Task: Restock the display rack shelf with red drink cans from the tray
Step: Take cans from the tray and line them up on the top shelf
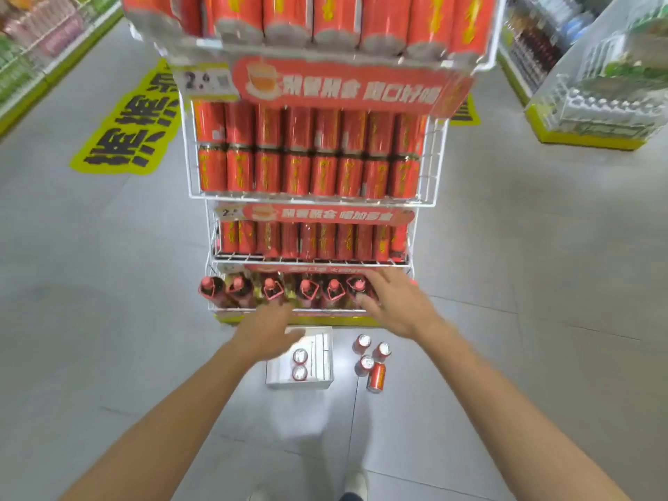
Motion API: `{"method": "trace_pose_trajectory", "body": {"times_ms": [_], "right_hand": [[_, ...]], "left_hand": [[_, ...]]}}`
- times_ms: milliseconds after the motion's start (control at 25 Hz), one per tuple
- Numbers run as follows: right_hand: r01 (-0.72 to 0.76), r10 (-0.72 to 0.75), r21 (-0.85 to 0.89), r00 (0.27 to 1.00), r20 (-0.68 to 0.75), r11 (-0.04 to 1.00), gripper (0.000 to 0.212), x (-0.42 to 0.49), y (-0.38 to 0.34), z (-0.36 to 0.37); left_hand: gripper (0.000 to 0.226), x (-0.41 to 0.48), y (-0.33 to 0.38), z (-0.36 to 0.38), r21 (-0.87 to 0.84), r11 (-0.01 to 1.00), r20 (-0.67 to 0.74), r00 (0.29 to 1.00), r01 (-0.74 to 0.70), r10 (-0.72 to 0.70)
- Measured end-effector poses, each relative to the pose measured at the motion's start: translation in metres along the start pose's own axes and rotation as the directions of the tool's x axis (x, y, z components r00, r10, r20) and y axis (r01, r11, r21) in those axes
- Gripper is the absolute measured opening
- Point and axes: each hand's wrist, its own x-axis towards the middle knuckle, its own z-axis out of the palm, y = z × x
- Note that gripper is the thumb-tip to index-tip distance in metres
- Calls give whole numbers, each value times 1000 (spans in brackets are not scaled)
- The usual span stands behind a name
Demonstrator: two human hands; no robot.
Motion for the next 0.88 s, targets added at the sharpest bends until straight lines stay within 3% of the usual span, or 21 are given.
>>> {"method": "trace_pose_trajectory", "body": {"times_ms": [240,360,520,600,760,880], "right_hand": [[-38,13,80,956,292,996,69,72,60,313],[-14,-19,93,939,342,996,71,127,80,463],[16,-33,52,936,350,999,76,207,112,625],[36,-51,48,938,342,998,79,241,124,675],[115,-163,151,917,365,982,86,281,136,714],[109,-226,339,917,329,935,74,285,136,719]], "left_hand": [[61,108,-101,270,-128,943,245,931,307,-270],[63,179,-152,392,-228,886,250,904,403,-347],[79,270,-201,524,-307,856,232,905,416,-357],[88,303,-214,564,-359,834,242,905,418,-350],[58,338,-227,594,-467,819,175,942,334,-285],[30,347,-242,592,-587,761,200,960,277,-195]]}}
